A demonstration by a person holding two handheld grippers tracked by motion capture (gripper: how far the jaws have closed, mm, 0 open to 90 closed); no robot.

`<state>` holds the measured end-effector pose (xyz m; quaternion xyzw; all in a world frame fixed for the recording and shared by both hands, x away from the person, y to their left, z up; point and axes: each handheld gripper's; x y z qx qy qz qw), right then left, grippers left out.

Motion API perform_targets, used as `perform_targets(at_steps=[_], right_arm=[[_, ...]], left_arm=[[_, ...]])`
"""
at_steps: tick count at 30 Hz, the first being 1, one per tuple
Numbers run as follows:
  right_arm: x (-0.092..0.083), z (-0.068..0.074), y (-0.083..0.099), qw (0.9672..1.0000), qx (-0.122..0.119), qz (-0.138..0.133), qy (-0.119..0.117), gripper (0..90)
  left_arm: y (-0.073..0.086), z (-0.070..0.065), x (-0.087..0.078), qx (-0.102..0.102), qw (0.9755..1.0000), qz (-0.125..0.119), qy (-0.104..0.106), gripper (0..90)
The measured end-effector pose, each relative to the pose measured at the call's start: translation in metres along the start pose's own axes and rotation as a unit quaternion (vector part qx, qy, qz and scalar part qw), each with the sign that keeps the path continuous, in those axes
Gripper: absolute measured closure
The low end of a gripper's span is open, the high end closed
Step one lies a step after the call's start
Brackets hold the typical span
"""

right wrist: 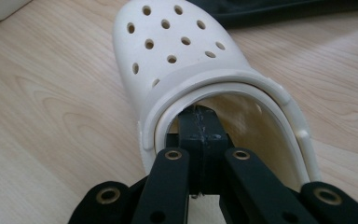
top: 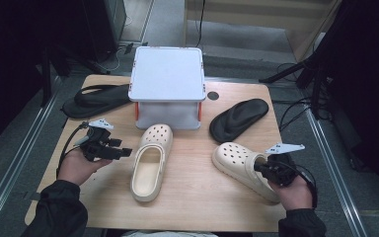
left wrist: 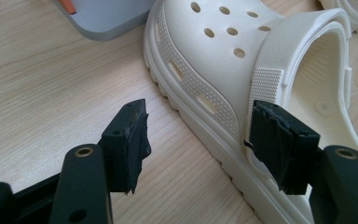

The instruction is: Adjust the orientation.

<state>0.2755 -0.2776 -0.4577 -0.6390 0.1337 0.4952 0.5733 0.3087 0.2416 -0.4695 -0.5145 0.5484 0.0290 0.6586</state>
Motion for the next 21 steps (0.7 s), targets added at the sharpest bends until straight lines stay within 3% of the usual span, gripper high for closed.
perform_targets(at_steps=[6, 10, 13, 21], right_arm=[[0.002, 0.01, 0.002, 0.9998, 0.003, 0.005, -0.02, 90.0], [0.007, 0.016, 0.001, 0.9986, 0.01, 0.0, -0.052, 90.0], [0.006, 0.014, 0.001, 0.9984, 0.01, -0.002, -0.055, 90.0], [-0.021, -0.004, 0.002, 0.9955, 0.017, -0.068, -0.063, 76.0]], left_arm=[[0.0, -0.001, 0.001, 0.002, 1.0, 0.001, 0.0, 37.8], [-0.001, -0.002, 0.001, 0.004, 1.0, 0.002, 0.002, 37.8], [-0.001, -0.001, 0.001, 0.004, 1.0, 0.001, 0.001, 37.8], [0.0, 0.0, -0.001, 0.0, 1.0, -0.004, 0.002, 37.8]])
Point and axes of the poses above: each handheld gripper's, and its own axes: x roughly forward along the jaws, y roughly out of its underside, z roughly to its left, and after that the axes turned 9 degrees about x, right-handed
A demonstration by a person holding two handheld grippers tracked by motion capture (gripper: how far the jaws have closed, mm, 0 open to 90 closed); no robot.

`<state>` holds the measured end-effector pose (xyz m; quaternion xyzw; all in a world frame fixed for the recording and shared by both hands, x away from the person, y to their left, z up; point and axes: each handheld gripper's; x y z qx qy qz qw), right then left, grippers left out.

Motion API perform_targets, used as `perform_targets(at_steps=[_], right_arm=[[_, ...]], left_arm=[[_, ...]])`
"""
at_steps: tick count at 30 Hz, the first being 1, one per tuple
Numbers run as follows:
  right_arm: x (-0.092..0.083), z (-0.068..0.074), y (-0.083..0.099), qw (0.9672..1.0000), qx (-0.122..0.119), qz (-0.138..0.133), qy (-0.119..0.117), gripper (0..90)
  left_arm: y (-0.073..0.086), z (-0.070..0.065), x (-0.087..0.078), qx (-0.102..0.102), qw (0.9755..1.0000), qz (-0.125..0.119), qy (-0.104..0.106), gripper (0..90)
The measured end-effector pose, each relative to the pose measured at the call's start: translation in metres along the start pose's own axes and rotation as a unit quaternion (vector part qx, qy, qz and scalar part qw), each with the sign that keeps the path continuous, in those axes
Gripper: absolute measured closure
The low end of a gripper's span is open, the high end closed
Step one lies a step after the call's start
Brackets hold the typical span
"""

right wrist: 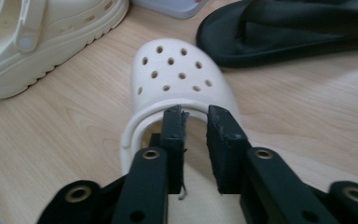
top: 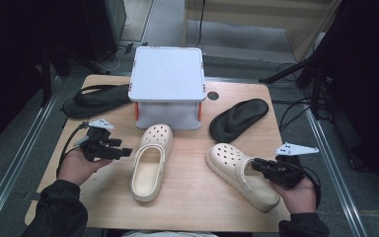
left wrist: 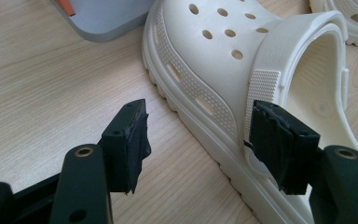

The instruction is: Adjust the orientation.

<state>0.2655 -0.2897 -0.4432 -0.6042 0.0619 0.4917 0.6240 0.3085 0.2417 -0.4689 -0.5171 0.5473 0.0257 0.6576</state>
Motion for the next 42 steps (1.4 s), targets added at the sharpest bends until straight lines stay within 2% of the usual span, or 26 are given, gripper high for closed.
perform_targets(at_steps=[2, 3, 4, 9, 13, 15, 20, 22, 24, 30, 33, 35, 38, 39, 42], right_arm=[[-0.003, -0.006, 0.0, 0.9999, 0.0, -0.009, 0.01, 67.6], [-0.003, -0.012, 0.001, 0.9999, 0.0, -0.005, 0.015, 61.3], [-0.001, -0.015, 0.001, 0.9998, -0.004, -0.004, 0.018, 59.1], [0.008, -0.026, 0.007, 0.9997, -0.004, 0.014, 0.021, 53.2], [0.017, -0.032, 0.008, 0.9994, -0.006, 0.029, 0.018, 52.1], [0.024, -0.033, 0.007, 0.9991, -0.008, 0.039, 0.012, 52.3], [0.035, -0.033, 0.003, 0.999, -0.007, 0.043, 0.002, 54.2], [0.045, -0.032, 0.001, 0.9983, -0.008, 0.057, 0.001, 59.1], [0.048, -0.032, 0.0, 0.9982, -0.013, 0.058, -0.001, 61.5], [0.046, -0.032, 0.001, 0.9984, -0.014, 0.055, -0.002, 66.6], [0.045, -0.028, 0.0, 0.9983, -0.022, 0.053, 0.003, 71.0], [0.043, -0.027, -0.001, 0.9988, -0.013, 0.048, 0.002, 75.5], [0.042, -0.025, -0.003, 0.999, -0.01, 0.044, 0.003, 76.4], [0.041, -0.021, -0.006, 0.9992, 0.001, 0.039, 0.004, 76.5], [0.04, -0.017, -0.008, 0.9995, 0.0, 0.032, 0.006, 76.5]], left_arm=[[0.0, 0.0, 0.0, 0.0, 1.0, 0.0, 0.0, 37.8], [0.0, 0.0, 0.0, 0.0, 1.0, 0.0, 0.0, 37.8], [0.0, 0.0, 0.0, 0.0, 1.0, 0.0, 0.0, 37.8], [0.0, 0.0, 0.0, 0.0, 1.0, 0.002, 0.001, 37.8], [0.0, 0.0, 0.001, -0.001, 1.0, 0.003, 0.001, 37.8], [0.0, 0.0, 0.001, -0.001, 1.0, 0.002, -0.001, 38.0], [-0.001, 0.0, 0.0, -0.003, 1.0, -0.005, -0.001, 38.6], [-0.001, -0.001, 0.001, -0.002, 1.0, 0.0, -0.002, 38.6], [-0.001, -0.001, 0.002, -0.002, 1.0, 0.001, -0.001, 38.6], [-0.001, 0.0, 0.002, -0.004, 1.0, 0.001, 0.001, 38.5], [-0.001, 0.0, 0.002, -0.004, 1.0, 0.0, 0.001, 38.5], [-0.001, 0.0, 0.002, -0.004, 1.0, 0.0, 0.001, 38.6], [-0.001, 0.0, 0.002, -0.005, 1.0, 0.0, 0.002, 38.6], [-0.001, 0.0, 0.002, -0.005, 1.0, -0.001, 0.001, 38.6], [-0.001, -0.001, 0.002, -0.007, 1.0, -0.002, 0.001, 38.6]])
Point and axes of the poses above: each handheld gripper's, and its own axes: x roughly forward along the jaws, y roughly out of its underside, z roughly to its left, and after that the axes turned 9 degrees about x, right-handed
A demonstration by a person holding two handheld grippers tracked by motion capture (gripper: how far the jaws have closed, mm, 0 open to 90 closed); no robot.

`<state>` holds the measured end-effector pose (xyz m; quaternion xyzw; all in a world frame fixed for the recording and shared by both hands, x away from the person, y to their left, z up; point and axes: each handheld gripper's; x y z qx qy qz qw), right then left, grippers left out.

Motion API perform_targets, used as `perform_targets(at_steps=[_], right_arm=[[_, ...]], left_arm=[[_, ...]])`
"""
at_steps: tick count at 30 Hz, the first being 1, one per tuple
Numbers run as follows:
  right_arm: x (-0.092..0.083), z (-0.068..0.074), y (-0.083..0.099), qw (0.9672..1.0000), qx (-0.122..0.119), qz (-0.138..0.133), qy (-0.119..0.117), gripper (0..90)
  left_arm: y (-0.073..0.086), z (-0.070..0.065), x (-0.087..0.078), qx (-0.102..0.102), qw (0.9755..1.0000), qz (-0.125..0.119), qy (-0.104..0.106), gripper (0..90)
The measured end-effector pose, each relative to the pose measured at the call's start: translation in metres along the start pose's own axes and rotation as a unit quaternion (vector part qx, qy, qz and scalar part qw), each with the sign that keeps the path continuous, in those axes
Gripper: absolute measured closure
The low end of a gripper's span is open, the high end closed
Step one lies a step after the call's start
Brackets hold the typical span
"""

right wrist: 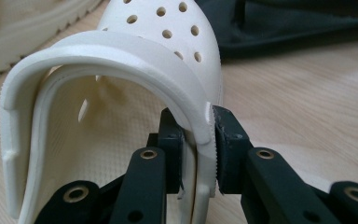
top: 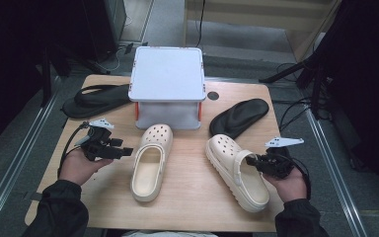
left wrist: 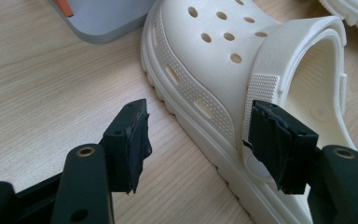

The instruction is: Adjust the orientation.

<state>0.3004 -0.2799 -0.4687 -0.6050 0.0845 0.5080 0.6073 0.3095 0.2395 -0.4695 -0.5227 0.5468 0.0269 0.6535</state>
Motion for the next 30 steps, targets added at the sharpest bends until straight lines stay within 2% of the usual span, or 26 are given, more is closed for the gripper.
perform_targets(at_steps=[4, 7, 11, 17, 22, 23, 24, 30], right_arm=[[0.0, 0.012, -0.008, 0.9998, 0.017, -0.011, -0.003, 76.5], [0.004, 0.026, -0.014, 0.9997, 0.018, -0.017, 0.007, 76.5], [0.015, 0.043, -0.022, 0.9995, 0.024, -0.012, 0.015, 76.4], [0.029, 0.056, -0.032, 0.9991, 0.036, -0.008, 0.023, 76.1], [0.042, 0.073, -0.039, 0.9987, 0.04, -0.012, 0.03, 76.1], [0.047, 0.077, -0.04, 0.9984, 0.045, -0.01, 0.031, 76.1], [0.05, 0.079, -0.041, 0.9983, 0.046, -0.009, 0.033, 76.0], [0.065, 0.088, -0.043, 0.9975, 0.059, -0.004, 0.038, 75.9]], left_arm=[[-0.001, -0.001, 0.001, 0.002, 1.0, -0.001, 0.0, 38.6], [-0.002, -0.003, 0.001, 0.001, 1.0, -0.002, 0.0, 38.8], [-0.002, -0.003, 0.001, 0.004, 1.0, -0.003, 0.001, 39.7], [-0.001, -0.003, 0.0, 0.005, 1.0, -0.004, 0.001, 42.3], [-0.001, -0.004, -0.001, 0.003, 1.0, -0.002, 0.008, 51.5], [-0.002, -0.004, -0.002, 0.003, 0.9999, 0.0, 0.014, 59.7], [-0.002, -0.005, -0.003, 0.002, 0.9998, -0.001, 0.019, 63.4], [-0.002, -0.007, -0.007, 0.02, 0.9997, -0.012, 0.007, 81.1]])
Point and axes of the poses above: each handheld gripper's, and its own axes: x roughly forward along the jaws, y roughly out of its underside, z roughly to its left, and after that the axes turned 9 degrees about x, right-handed
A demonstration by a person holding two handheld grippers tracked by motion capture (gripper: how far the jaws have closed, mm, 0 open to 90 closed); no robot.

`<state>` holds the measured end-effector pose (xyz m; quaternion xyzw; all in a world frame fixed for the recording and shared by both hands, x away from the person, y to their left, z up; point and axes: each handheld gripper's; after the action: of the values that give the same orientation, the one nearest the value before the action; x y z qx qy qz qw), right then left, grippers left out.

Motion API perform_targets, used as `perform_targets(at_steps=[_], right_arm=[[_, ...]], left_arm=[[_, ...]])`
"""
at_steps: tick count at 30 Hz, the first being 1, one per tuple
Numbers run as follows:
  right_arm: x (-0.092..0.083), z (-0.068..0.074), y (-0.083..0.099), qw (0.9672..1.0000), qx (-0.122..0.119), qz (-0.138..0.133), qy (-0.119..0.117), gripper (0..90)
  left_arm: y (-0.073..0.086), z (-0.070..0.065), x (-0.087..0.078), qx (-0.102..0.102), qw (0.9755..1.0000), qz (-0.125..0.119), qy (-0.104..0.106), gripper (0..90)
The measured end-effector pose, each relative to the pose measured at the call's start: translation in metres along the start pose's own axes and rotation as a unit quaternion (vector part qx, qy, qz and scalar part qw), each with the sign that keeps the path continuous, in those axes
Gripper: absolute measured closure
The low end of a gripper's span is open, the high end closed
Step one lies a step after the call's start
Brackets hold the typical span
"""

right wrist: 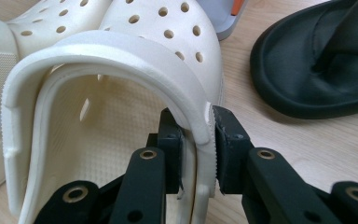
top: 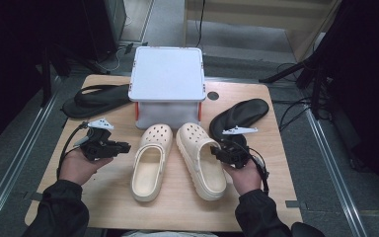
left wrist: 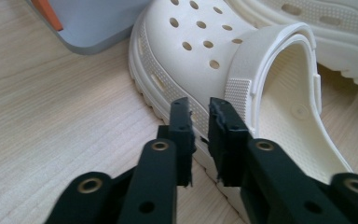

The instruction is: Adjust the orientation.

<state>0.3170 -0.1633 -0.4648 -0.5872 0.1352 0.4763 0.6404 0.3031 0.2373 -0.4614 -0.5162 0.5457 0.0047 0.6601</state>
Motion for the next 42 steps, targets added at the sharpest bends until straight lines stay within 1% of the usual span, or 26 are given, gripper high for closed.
perform_targets(at_steps=[2, 4, 7, 8, 9, 13, 15, 18, 19, 21, 22, 23, 24, 26, 27, 30, 31, 32, 33, 34, 36, 37, 38, 39, 41, 42], right_arm=[[0.002, 0.001, 0.0, 1.0, 0.004, 0.002, 0.001, 75.9], [0.007, 0.003, 0.001, 1.0, 0.007, 0.004, 0.002, 75.8], [0.011, 0.005, 0.003, 0.9999, 0.007, 0.009, 0.002, 75.4], [0.012, 0.006, 0.003, 0.9999, 0.003, 0.01, 0.006, 75.4], [0.013, 0.008, 0.004, 0.9999, 0.005, 0.007, 0.009, 75.2], [0.014, 0.011, 0.004, 0.9999, 0.008, 0.006, 0.01, 74.3], [0.016, 0.013, 0.005, 0.9999, 0.009, 0.005, 0.013, 73.0], [0.019, 0.016, 0.005, 0.9998, 0.017, 0.001, 0.012, 69.8], [0.02, 0.018, 0.005, 0.9998, 0.019, 0.001, 0.011, 68.7], [0.022, 0.022, 0.006, 0.9998, 0.014, 0.007, 0.013, 65.3], [0.023, 0.023, 0.007, 0.9998, 0.013, 0.005, 0.011, 64.0], [0.022, 0.022, 0.007, 0.9999, 0.015, 0.005, 0.0, 61.5], [0.02, 0.02, 0.006, 0.9996, 0.02, 0.003, -0.019, 57.4], [0.015, 0.017, 0.005, 0.9991, 0.017, -0.001, -0.038, 56.4], [0.012, 0.016, 0.005, 0.9991, 0.014, -0.001, -0.04, 55.2], [-0.002, 0.014, 0.005, 0.9984, 0.011, -0.008, -0.054, 54.5], [-0.008, 0.014, 0.005, 0.9981, 0.007, -0.015, -0.059, 54.5], [-0.014, 0.014, 0.006, 0.998, 0.006, -0.019, -0.061, 55.1], [-0.019, 0.014, 0.006, 0.9978, -0.002, -0.026, -0.061, 57.6], [-0.025, 0.012, 0.007, 0.9974, -0.009, -0.032, -0.064, 65.9], [-0.03, 0.01, 0.008, 0.996, -0.024, -0.039, -0.077, 78.9], [-0.032, 0.009, 0.009, 0.9956, -0.034, -0.042, -0.076, 83.8], [-0.032, 0.007, 0.009, 0.9959, -0.041, -0.043, -0.068, 88.7], [-0.031, 0.005, 0.009, 0.996, -0.047, -0.04, -0.065, 90.0], [-0.026, 0.001, 0.009, 0.9965, -0.048, -0.032, -0.062, 90.0], [-0.022, -0.002, 0.009, 0.9969, -0.048, -0.026, -0.056, 90.0]], left_arm=[[0.001, 0.001, 0.001, 0.002, 1.0, -0.001, 0.002, 82.7], [0.001, 0.001, 0.004, 0.004, 1.0, 0.002, 0.002, 84.8], [0.002, 0.001, 0.009, 0.007, 0.9999, 0.008, 0.007, 85.5], [0.002, 0.0, 0.012, 0.007, 0.9998, 0.008, 0.014, 85.5], [0.003, -0.001, 0.015, 0.005, 0.9997, 0.006, 0.022, 85.6], [0.001, -0.005, 0.023, 0.015, 0.9993, 0.023, 0.027, 85.6], [0.0, -0.007, 0.025, 0.019, 0.9991, 0.025, 0.029, 85.6], [0.0, -0.007, 0.024, 0.016, 0.9992, 0.024, 0.028, 85.6], [0.001, -0.007, 0.025, 0.013, 0.9992, 0.023, 0.031, 85.6], [0.001, -0.006, 0.025, 0.007, 0.9992, 0.022, 0.033, 85.6], [0.001, -0.006, 0.025, 0.009, 0.9991, 0.023, 0.033, 85.5], [0.002, -0.006, 0.025, 0.01, 0.9991, 0.024, 0.033, 85.2], [0.002, -0.006, 0.024, 0.01, 0.9991, 0.023, 0.033, 85.0], [0.002, -0.005, 0.023, 0.008, 0.9993, 0.019, 0.033, 84.7], [0.003, -0.004, 0.021, 0.009, 0.9993, 0.019, 0.03, 84.7], [0.004, -0.002, 0.018, 0.002, 0.9995, 0.012, 0.029, 84.9], [0.004, -0.001, 0.017, -0.002, 0.9995, 0.012, 0.029, 85.4], [0.005, 0.0, 0.016, -0.004, 0.9995, 0.01, 0.031, 85.9], [0.005, 0.0, 0.016, -0.005, 0.9995, 0.01, 0.03, 86.3], [0.005, 0.0, 0.016, -0.008, 0.9994, 0.012, 0.032, 87.7], [0.005, 0.0, 0.018, -0.005, 0.9994, 0.016, 0.032, 88.0], [0.005, 0.0, 0.02, -0.005, 0.9992, 0.02, 0.033, 88.1], [0.005, 0.0, 0.021, -0.002, 0.9992, 0.025, 0.032, 88.1], [0.005, 0.0, 0.022, -0.002, 0.9991, 0.027, 0.032, 88.1], [0.006, 0.001, 0.023, -0.004, 0.9991, 0.028, 0.031, 88.1], [0.006, 0.002, 0.024, -0.007, 0.999, 0.028, 0.033, 88.1]])
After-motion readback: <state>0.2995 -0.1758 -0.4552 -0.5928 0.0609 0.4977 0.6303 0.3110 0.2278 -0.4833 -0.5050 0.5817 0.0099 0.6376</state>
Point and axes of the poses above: each handheld gripper's, and its own axes: x roughly forward along the jaws, y roughly out of its underside, z roughly to its left, and after that the axes turned 9 degrees about x, right-handed
